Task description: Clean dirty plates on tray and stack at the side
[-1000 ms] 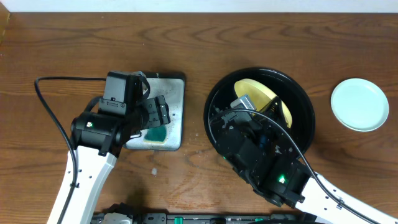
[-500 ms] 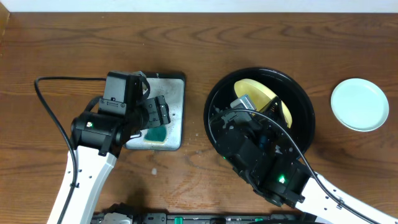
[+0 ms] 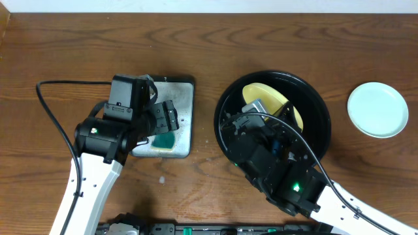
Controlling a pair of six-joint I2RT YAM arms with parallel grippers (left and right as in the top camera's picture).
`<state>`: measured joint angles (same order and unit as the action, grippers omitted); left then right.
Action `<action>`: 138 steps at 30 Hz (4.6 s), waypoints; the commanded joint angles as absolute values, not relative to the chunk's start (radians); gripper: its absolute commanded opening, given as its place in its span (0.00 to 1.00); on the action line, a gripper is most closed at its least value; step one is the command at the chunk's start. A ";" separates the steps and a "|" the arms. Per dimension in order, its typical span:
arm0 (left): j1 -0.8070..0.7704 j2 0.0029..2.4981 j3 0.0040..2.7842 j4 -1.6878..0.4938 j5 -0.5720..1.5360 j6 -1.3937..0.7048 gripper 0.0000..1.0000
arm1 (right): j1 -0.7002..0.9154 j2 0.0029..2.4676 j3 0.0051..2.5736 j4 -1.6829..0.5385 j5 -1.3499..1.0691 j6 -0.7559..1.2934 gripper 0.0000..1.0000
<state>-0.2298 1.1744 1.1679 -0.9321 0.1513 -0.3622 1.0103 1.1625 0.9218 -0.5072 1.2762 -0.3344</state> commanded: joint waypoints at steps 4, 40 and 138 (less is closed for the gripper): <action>-0.223 1.174 1.188 -0.934 0.149 -0.355 0.84 | 0.994 1.150 0.936 -0.514 1.246 -0.303 0.01; -0.223 1.174 1.188 -0.934 0.149 -0.355 0.84 | 0.563 1.150 0.938 -0.720 0.540 0.191 0.01; -0.223 1.174 1.188 -0.934 0.149 -0.355 0.84 | 0.072 0.055 0.234 -0.281 -0.181 0.002 0.99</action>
<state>-0.2295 1.1744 1.1679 -0.9325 0.1513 -0.3622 0.0650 0.1123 0.3042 -0.3336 -0.2012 0.0128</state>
